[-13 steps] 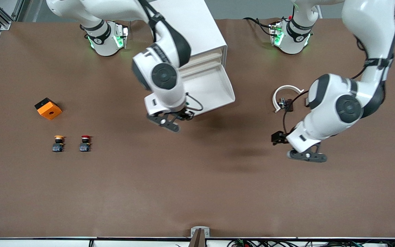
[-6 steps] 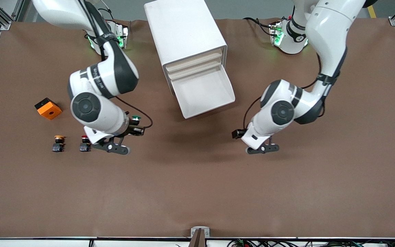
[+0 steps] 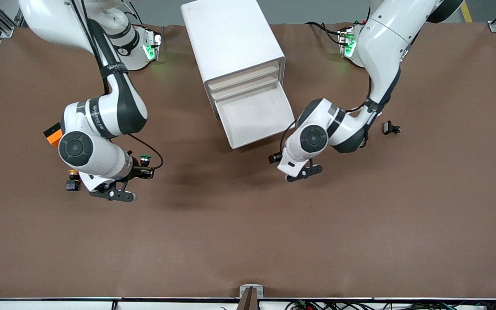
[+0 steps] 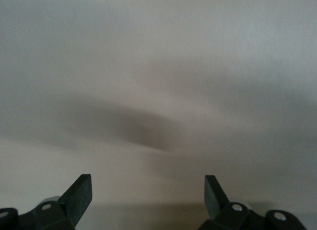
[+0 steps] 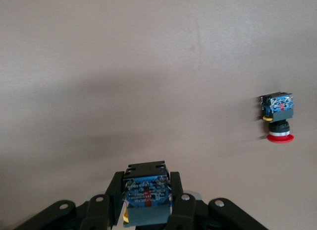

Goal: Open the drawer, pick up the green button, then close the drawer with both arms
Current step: 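Push the drawer closed with the left gripper while the right gripper lowers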

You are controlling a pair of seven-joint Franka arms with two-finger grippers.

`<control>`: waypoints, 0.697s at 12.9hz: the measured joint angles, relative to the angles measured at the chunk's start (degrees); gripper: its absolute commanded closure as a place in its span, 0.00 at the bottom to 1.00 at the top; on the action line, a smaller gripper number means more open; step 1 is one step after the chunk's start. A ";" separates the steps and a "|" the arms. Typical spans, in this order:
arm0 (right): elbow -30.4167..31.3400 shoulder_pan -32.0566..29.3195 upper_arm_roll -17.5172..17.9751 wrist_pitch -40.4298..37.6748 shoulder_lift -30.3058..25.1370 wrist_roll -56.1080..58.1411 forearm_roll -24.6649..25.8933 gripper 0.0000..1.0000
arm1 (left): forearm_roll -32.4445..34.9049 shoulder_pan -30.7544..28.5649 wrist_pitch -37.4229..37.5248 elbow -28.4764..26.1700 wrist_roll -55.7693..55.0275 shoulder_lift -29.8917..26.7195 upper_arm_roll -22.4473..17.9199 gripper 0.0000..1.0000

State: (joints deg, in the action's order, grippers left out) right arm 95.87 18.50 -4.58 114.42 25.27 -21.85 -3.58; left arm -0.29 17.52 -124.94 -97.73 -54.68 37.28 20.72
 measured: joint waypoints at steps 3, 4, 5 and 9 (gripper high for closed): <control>5.08 -1.20 0.01 5.51 -0.81 2.16 0.05 1.00 | -4.21 1.27 4.03 -0.23 -2.48 0.24 2.19 0.00; 6.73 -1.38 0.01 7.33 -1.17 2.59 0.06 1.00 | -5.68 1.55 5.05 -0.29 -2.61 0.45 2.74 0.00; 8.19 -1.52 0.01 9.13 -1.39 3.16 0.08 1.00 | -7.04 1.74 6.13 -0.32 -2.62 0.66 3.26 0.00; 12.38 -2.42 0.00 15.35 -1.55 4.62 0.79 1.00 | -10.01 2.87 9.55 -0.42 -2.80 0.96 5.77 0.00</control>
State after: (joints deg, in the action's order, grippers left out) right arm 108.25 16.08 -4.58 129.77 23.72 -17.23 -2.79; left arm -10.30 20.39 -115.39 -98.15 -57.48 38.23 26.49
